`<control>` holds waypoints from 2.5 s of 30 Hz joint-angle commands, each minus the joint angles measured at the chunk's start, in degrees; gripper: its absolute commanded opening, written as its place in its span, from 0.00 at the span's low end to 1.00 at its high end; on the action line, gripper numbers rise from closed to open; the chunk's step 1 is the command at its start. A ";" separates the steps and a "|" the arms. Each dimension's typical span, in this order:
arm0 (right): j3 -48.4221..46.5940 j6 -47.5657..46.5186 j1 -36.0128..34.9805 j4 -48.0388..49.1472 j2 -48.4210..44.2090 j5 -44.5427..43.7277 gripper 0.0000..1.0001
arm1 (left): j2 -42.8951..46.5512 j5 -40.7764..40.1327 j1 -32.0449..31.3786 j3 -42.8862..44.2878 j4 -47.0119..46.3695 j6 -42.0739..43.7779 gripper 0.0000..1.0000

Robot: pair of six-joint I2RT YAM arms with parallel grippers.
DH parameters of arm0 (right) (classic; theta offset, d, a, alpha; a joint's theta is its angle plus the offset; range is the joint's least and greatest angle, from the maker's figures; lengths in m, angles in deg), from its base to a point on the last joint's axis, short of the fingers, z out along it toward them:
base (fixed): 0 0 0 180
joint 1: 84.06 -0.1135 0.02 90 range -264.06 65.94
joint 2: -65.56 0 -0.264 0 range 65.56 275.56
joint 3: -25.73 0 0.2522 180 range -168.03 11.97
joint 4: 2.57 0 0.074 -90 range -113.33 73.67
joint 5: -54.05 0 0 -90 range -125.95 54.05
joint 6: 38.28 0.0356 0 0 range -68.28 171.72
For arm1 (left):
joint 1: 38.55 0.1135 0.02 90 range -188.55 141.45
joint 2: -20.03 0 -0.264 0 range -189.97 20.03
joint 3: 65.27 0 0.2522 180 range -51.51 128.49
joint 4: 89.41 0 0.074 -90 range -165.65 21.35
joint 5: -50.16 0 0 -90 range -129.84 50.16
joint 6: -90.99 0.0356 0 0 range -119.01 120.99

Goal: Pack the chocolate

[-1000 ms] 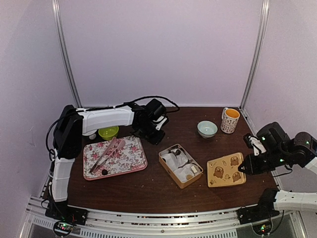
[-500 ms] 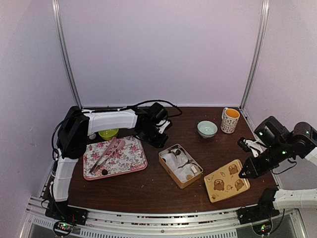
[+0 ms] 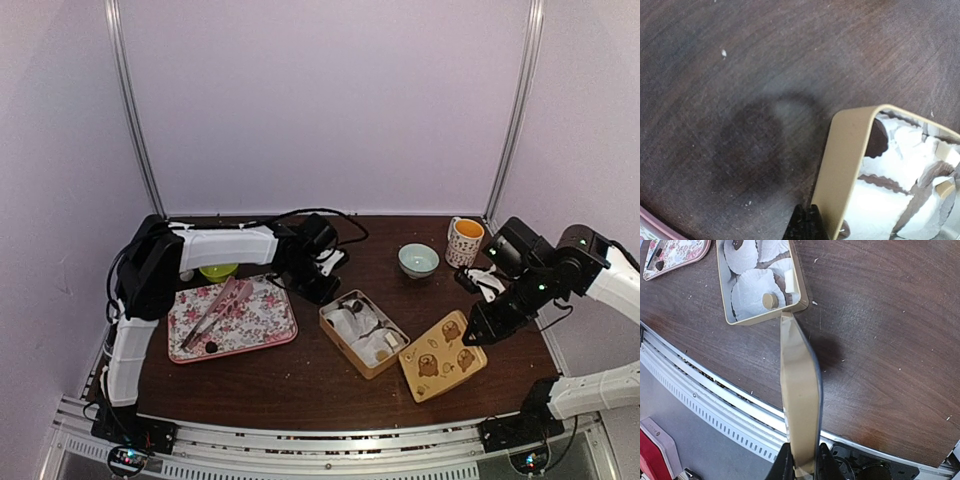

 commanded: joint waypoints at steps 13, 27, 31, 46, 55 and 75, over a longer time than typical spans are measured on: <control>-4.19 -3.22 4.46 6.10 1.17 -6.86 0.00 | 12.32 6.04 -2.14 -16.69 -9.78 -9.04 0.00; -11.53 -2.96 7.80 5.37 -2.62 -12.13 0.00 | 18.58 -2.00 -5.89 -18.39 -8.55 -12.72 0.00; -12.53 -0.44 7.83 12.48 -2.53 -1.26 0.00 | 22.63 -5.94 -5.79 -18.96 -9.41 -12.33 0.03; 13.64 13.85 10.54 58.49 -0.02 23.40 0.00 | 40.46 -3.28 -2.27 -36.57 -27.94 -19.02 0.67; 22.15 17.57 16.12 70.10 3.45 28.48 0.00 | 34.46 6.60 -1.76 -37.83 -37.09 -22.57 0.61; 29.38 15.38 22.52 71.68 10.55 37.00 0.00 | 21.46 13.44 -0.48 -36.26 -42.12 -25.59 0.50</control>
